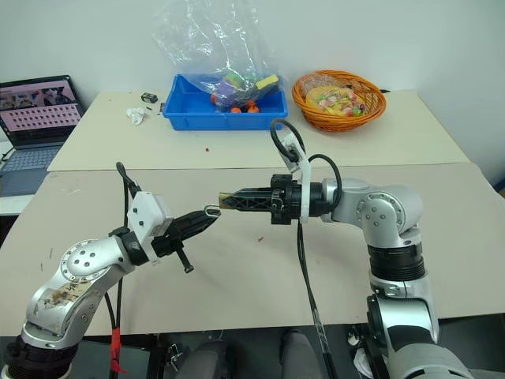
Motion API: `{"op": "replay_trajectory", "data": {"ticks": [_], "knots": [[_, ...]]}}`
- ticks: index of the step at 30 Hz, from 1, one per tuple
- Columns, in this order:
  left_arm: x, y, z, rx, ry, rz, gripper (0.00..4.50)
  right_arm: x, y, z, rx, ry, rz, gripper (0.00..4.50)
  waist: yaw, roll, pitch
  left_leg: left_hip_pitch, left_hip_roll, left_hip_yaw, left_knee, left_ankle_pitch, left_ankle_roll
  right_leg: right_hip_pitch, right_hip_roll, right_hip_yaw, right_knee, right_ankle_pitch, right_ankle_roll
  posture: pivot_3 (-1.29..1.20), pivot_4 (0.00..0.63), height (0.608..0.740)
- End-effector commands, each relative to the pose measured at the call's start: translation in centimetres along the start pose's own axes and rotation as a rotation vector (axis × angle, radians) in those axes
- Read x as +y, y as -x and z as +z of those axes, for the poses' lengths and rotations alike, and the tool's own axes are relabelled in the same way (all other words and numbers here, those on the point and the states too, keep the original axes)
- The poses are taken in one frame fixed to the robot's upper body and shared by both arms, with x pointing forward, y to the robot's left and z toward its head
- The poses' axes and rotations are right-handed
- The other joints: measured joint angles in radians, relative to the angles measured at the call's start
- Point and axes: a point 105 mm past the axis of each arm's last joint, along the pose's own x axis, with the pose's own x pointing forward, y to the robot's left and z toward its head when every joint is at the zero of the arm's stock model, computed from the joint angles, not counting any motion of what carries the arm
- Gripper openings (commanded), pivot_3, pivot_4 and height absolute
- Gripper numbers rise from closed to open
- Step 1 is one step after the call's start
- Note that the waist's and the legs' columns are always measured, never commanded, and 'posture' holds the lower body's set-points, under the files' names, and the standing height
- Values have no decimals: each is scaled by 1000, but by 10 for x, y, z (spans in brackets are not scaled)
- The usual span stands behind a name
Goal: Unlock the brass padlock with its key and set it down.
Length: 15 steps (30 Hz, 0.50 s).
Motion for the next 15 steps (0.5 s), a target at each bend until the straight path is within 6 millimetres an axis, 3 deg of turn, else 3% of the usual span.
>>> {"op": "replay_trajectory", "data": {"ticks": [1, 5, 9, 13, 15], "knots": [[-6, 1, 8, -25, -23, -16, 55, 4, 4, 14, -46, 14, 14, 122, 0, 0, 0, 0, 0, 0, 0, 0, 0, 0, 0, 0, 0, 0, 0, 0, 150, 728], [-5, 3, 6, -14, -26, -10, 55, -5, 9, 17, -60, -38, -10, 122, 0, 0, 0, 0, 0, 0, 0, 0, 0, 0, 0, 0, 0, 0, 0, 0, 150, 728], [3, 16, -6, 48, -61, 10, 55, -34, 25, 18, -70, -195, -98, 122, -1, 0, 0, 0, 0, 0, 0, 0, 0, 0, 0, 0, 0, 0, 0, 0, 150, 728], [2, 34, -13, 100, -205, -61, 55, -57, 37, -5, 2, -381, -175, 122, -1, 0, 0, 0, 0, 0, -1, 0, 0, 0, 1, 0, 0, 0, -1, 0, 150, 728], [-2, 37, -9, 90, -288, -108, 55, -63, 39, -29, 87, -459, -207, 122, 0, 0, 0, 0, 0, 1, -1, 0, 0, 0, 0, 0, -1, 0, -1, 0, 150, 728]]}}
